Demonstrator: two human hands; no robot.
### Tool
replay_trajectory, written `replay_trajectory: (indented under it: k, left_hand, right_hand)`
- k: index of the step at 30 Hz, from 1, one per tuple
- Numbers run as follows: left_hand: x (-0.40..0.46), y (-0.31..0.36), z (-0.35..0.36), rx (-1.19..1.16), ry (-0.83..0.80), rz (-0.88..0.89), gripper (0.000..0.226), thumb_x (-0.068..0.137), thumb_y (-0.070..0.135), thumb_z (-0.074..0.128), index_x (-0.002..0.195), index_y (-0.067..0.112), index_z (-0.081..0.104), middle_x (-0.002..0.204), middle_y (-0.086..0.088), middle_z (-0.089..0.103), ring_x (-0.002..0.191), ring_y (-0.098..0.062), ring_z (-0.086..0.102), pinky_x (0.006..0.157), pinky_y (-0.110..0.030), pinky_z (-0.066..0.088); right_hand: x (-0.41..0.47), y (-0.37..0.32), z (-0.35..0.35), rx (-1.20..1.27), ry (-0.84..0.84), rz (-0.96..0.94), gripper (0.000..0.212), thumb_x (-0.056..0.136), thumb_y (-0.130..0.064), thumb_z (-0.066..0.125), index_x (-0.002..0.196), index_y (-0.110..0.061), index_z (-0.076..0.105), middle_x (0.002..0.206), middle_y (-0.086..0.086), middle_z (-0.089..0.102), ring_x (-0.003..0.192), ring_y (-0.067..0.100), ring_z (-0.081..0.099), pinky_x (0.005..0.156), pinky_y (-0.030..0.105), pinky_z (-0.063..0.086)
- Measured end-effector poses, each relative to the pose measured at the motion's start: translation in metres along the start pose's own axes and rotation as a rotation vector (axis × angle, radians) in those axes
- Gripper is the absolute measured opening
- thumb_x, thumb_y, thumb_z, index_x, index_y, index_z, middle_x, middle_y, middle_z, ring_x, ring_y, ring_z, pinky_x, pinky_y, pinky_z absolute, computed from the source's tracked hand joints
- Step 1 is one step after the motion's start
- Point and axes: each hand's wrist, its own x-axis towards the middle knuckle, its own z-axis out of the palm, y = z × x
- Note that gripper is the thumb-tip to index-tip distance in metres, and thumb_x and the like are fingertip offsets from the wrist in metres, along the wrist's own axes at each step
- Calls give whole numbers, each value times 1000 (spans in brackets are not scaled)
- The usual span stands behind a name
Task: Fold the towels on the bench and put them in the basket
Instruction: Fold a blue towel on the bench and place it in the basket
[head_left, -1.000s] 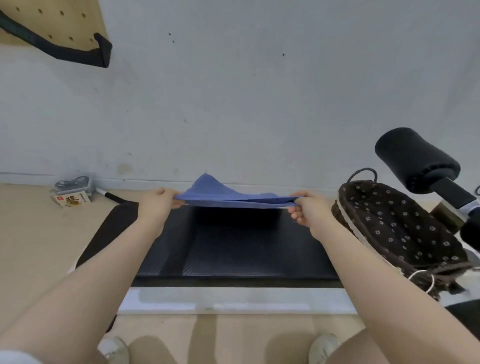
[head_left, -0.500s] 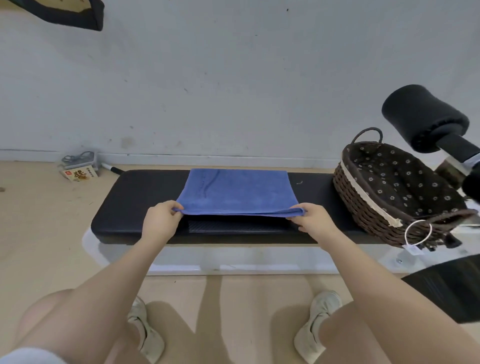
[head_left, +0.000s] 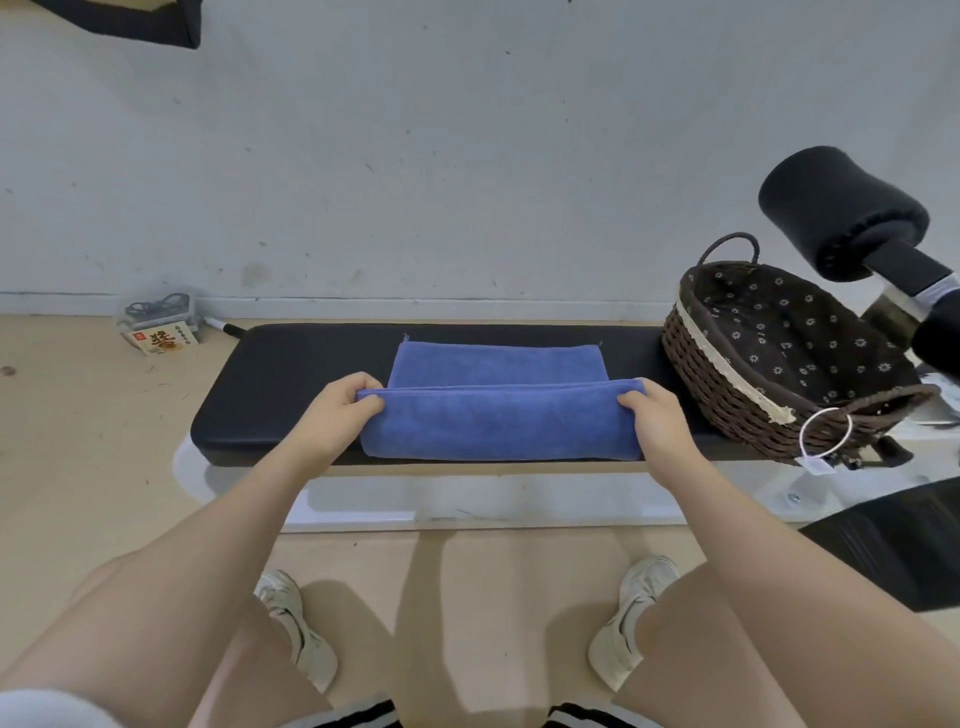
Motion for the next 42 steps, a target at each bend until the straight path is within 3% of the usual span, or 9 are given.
replay_trajectory:
  k: [6, 12, 22, 26, 29, 33, 37, 39, 42]
  left_hand:
    - [14, 1, 12, -261, 84, -92, 18, 95, 25, 50, 105, 14, 61, 101, -2, 67, 94, -18, 64, 81, -36, 54]
    - [58, 14, 24, -414, 165, -148, 15, 95, 25, 50, 96, 19, 64, 97, -2, 70, 89, -19, 66, 83, -37, 52]
    - [136, -1, 37, 111, 166, -146, 19, 98, 21, 37, 103, 10, 52, 92, -6, 55, 81, -20, 49, 59, -26, 36]
    - [147, -5, 45, 259, 201, -102, 17, 97, 21, 36, 101, 10, 49, 83, -8, 55, 72, -23, 51, 61, -33, 39]
    - [151, -5, 48, 369, 219, -103, 20, 98, 23, 34, 105, 9, 47, 80, -11, 56, 69, -27, 51, 56, -34, 38]
    - [146, 3, 52, 582, 279, -79, 25, 97, 22, 39, 114, 3, 43, 100, -17, 59, 79, -33, 53, 62, -37, 40]
    - [136, 4, 67, 858, 384, 428, 31, 77, 3, 60, 108, -2, 59, 120, -23, 58, 99, -40, 60, 78, -44, 49]
    - [129, 5, 82, 837, 221, 622, 33, 78, 6, 47, 107, -3, 63, 125, -26, 56, 107, -42, 59, 87, -47, 49]
    - [110, -2, 94, 803, -143, 416, 62, 91, 32, 14, 144, 3, 26, 154, -14, 22, 143, -26, 21, 116, -37, 17]
  right_hand:
    - [16, 11, 3, -63, 21, 21, 18, 88, -13, 49, 95, 0, 60, 89, 11, 64, 83, 25, 55, 72, 37, 44]
    - [52, 1, 7, -182, 79, -76, 22, 98, -20, 40, 105, -11, 59, 100, 7, 63, 90, 22, 58, 76, 36, 46]
    - [121, 0, 26, -497, 31, -26, 27, 96, -22, 44, 89, 2, 56, 79, 12, 55, 70, 23, 47, 62, 33, 36]
    - [137, 1, 31, -618, 82, -2, 33, 97, -24, 40, 66, -13, 40, 64, 1, 44, 57, 16, 40, 49, 29, 26]
    - [140, 6, 35, -722, 116, -13, 25, 97, -28, 42, 78, -13, 49, 73, 2, 52, 65, 20, 50, 50, 28, 31]
    - [125, 2, 45, -956, 179, -46, 29, 97, -30, 43, 115, -8, 49, 111, 12, 55, 93, 30, 56, 67, 37, 44]
    - [97, -13, 73, -1149, 127, -452, 37, 95, -17, 43, 131, -7, 48, 143, 13, 42, 128, 32, 41, 103, 42, 33]
    - [76, -19, 103, -1041, -134, -569, 41, 97, -15, 39, 137, -7, 44, 152, 11, 31, 142, 27, 24, 116, 39, 16]
    - [52, -12, 141, -982, -370, -572, 50, 101, -22, 30, 148, -9, 20, 158, 5, 14, 147, 17, 9, 120, 30, 6]
